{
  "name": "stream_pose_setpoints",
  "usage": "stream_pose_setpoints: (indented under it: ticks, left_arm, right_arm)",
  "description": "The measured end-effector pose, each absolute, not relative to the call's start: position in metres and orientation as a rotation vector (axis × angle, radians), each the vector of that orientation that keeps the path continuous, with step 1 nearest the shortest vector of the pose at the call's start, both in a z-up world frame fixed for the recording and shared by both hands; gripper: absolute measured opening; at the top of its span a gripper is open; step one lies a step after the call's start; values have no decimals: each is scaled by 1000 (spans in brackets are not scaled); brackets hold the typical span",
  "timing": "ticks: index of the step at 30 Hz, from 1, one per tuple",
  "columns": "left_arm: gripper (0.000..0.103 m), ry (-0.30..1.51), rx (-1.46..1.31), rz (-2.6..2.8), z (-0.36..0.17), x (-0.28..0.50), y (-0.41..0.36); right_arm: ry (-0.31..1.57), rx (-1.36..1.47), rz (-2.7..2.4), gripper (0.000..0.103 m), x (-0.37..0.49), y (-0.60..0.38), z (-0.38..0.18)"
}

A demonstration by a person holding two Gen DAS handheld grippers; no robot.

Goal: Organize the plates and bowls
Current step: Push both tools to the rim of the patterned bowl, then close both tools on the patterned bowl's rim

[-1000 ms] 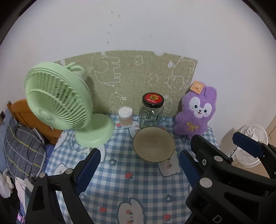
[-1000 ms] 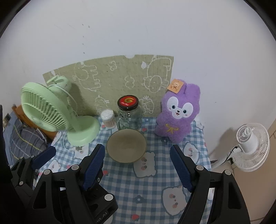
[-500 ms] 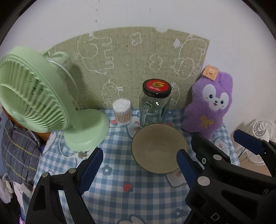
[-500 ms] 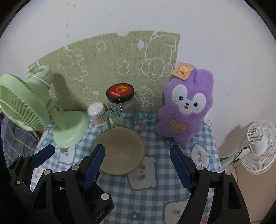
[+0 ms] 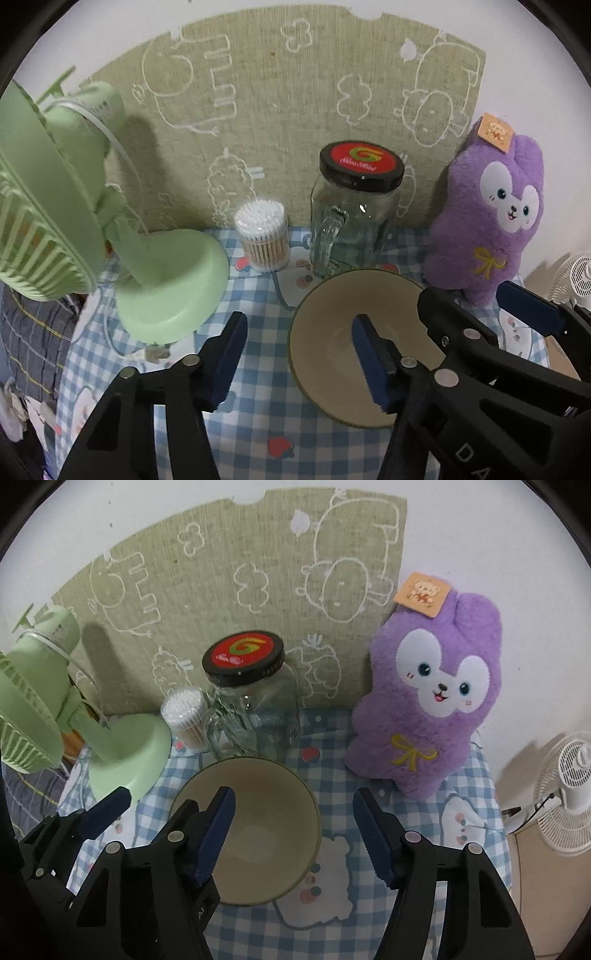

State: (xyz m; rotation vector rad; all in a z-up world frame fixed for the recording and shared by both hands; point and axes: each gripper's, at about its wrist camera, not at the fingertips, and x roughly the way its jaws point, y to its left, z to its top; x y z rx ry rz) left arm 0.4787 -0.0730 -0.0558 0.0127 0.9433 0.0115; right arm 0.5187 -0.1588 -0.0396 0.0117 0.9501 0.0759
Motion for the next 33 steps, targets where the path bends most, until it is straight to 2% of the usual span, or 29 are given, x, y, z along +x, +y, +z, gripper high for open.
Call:
stream_pose_setpoints:
  ticks: [4,6,13,16,21,25,27,33]
  left_arm:
    - [59,971,3,14,-68,487,-72]
    - [51,981,6,20,-74,490,-73]
    - [46,1018,21,28,-91,497,-76]
    - [44,1017,29,32,-95,499,-78]
    - [29,1039,26,33,-106,503,-78]
    - [25,1068,13,34,-113,505,-78]
    - [19,1087,-6,28,-116,505,-76]
    - [17,1089,-2,34,-119,504,-77]
  right_arm:
    - [968,18,78,65,527,-160,-54]
    - [972,30,78,56,529,-161,-60]
    - [1011,34,64,54,534,-165,-79]
    - [1021,38,55,49,536,-166,-84]
    - [1046,31,47,38,539,-166,-94]
    - [1059,36,47,27,540,-164,-100]
    - [1064,34,41,24,540,-164,-102]
    - [1060,14,26,18,540,-163,-103]
